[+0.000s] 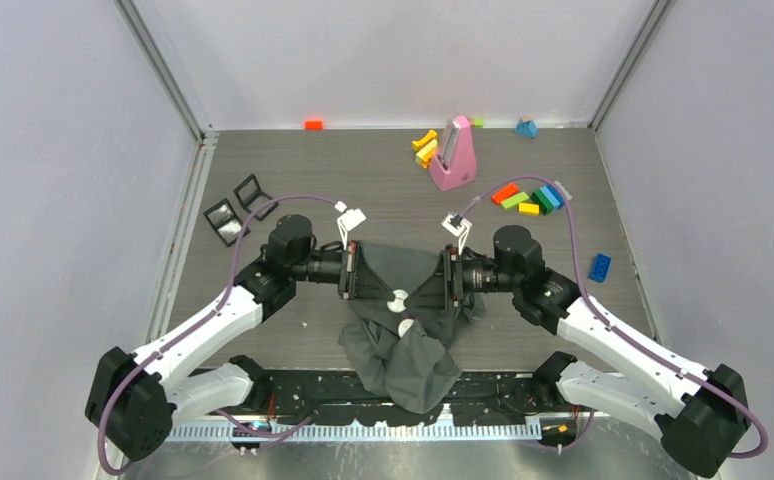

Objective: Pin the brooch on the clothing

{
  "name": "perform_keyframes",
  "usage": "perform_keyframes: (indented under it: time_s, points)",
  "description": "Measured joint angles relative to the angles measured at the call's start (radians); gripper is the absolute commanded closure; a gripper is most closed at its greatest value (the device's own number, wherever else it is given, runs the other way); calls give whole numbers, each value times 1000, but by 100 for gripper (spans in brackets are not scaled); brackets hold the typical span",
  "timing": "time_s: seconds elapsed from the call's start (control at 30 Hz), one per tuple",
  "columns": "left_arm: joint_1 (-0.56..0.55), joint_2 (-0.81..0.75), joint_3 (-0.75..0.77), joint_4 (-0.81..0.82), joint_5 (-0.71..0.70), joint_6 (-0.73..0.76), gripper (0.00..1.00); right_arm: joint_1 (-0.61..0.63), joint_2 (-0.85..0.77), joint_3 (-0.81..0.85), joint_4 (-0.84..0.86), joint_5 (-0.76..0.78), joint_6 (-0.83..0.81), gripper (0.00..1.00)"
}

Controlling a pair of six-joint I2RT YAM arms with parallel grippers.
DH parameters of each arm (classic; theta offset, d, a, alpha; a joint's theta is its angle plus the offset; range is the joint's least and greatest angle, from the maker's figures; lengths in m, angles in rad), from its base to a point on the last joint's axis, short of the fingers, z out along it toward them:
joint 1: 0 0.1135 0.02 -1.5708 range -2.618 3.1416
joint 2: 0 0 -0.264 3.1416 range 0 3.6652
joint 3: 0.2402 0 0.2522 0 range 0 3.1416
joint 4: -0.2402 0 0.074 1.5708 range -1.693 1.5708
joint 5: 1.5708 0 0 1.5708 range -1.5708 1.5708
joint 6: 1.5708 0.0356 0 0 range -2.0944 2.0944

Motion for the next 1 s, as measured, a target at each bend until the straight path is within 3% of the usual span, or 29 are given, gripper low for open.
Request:
perform_keyframes:
  time_s: [0.1,0.27,0.63,0.83,0.9,0.93,1.0]
  points:
    - [0,-43,-22,29,-91,-19,100,0,0,-2,19,5,21,46]
    - [0,-145,-161,237,-248,-137,100,0,0,-70,140,100,136,50]
    - [0,-162,-174,362,-330,-223,100,3,5,-134,379,183,309,65]
    - [0,-164,-174,385,-330,-243,100,7,28,-148,443,195,343,78]
    - [0,-160,-174,388,-330,-246,100,8,38,-149,459,194,350,91]
    - [0,-156,-174,391,-330,-248,98,9,40,-150,469,195,355,94]
    - [6,-150,-174,401,-331,-261,75,9,42,-156,486,199,361,99]
